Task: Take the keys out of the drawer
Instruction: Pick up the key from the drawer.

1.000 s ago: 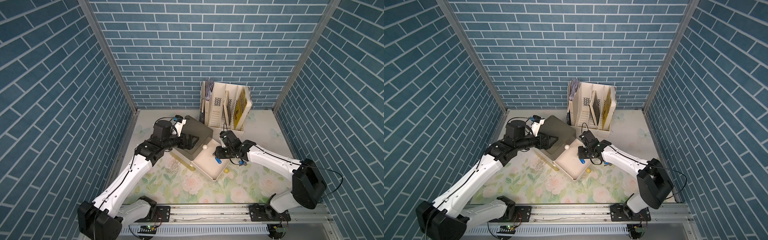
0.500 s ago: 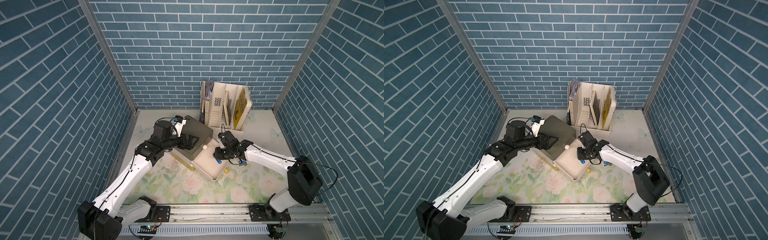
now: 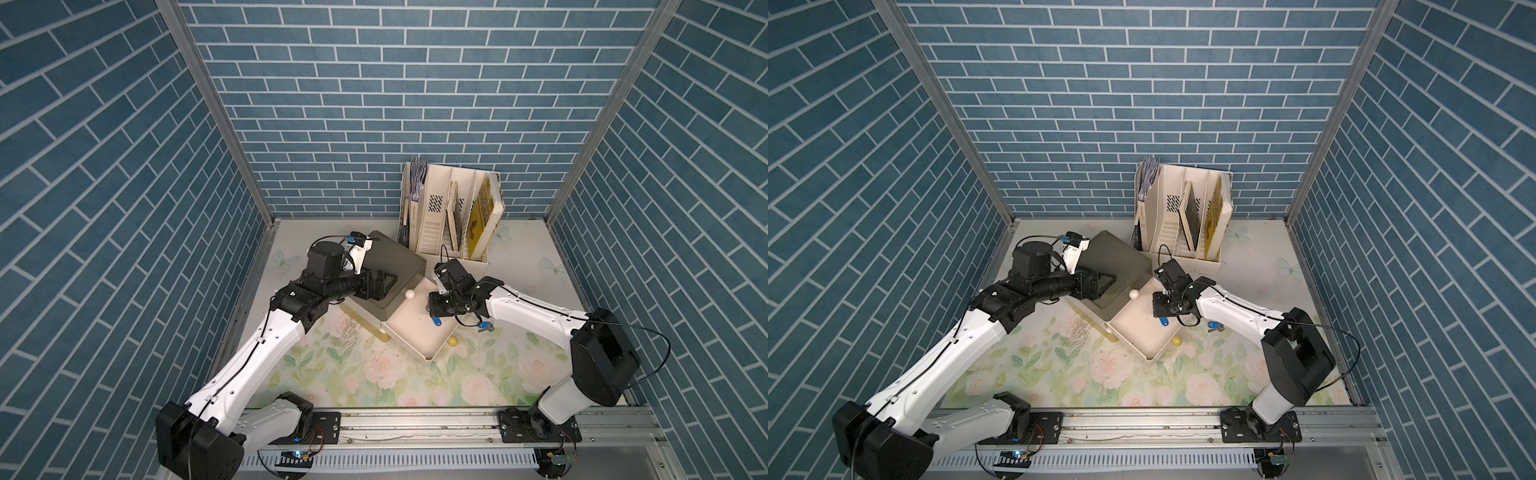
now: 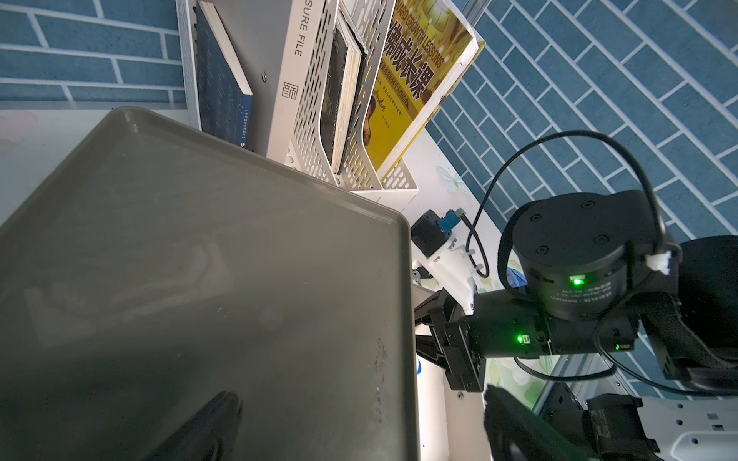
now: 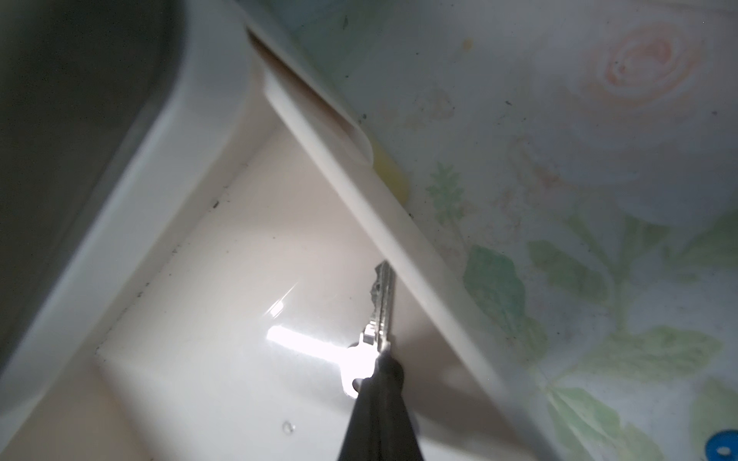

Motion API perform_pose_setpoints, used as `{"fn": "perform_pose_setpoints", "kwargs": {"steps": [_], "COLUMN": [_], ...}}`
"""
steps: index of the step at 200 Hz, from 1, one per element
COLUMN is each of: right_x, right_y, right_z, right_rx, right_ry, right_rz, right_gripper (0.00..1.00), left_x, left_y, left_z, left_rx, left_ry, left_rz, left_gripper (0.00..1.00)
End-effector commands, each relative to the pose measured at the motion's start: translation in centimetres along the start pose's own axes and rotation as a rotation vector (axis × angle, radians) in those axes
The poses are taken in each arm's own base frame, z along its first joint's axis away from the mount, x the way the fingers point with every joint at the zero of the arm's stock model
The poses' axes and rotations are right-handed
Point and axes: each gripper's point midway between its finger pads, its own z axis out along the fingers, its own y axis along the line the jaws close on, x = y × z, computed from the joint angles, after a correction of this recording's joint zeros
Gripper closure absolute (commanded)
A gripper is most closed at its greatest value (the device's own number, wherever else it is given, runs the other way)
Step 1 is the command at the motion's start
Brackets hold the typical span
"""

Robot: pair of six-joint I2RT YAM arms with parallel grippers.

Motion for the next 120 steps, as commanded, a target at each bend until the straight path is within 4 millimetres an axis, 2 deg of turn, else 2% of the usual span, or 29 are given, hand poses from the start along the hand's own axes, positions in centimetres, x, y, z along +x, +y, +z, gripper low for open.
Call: {"fn": "perform_pose_setpoints", "kwargs": {"steps": [1,89,120], "right_x": [-1.5,-6.0,-6.8], "right_y": [-0.1,2.9,3.0], "right_z": [-1.6,-8.8,-11.6], "right_rx": [0.027,-0.088,-0.095], "right_ry": [-0.053,-0.292,-0.354], "right_rz": [-0.010,-0.018,0.002], "right_gripper": [1.00,1.00,1.00], "left_x": [0.1,-1.5,-2.0], "left_y": [0.3,-1.0,-2.4], "left_z": [-0.2,-1.2,-1.6], "left_rx": [-0.013,0.028,0.094], "left_ry": [-0.002,-0.060,-0.075], "left_rz": [0.010,0.029,0.043], "left_gripper": [0.00,0.00,0.00]}}
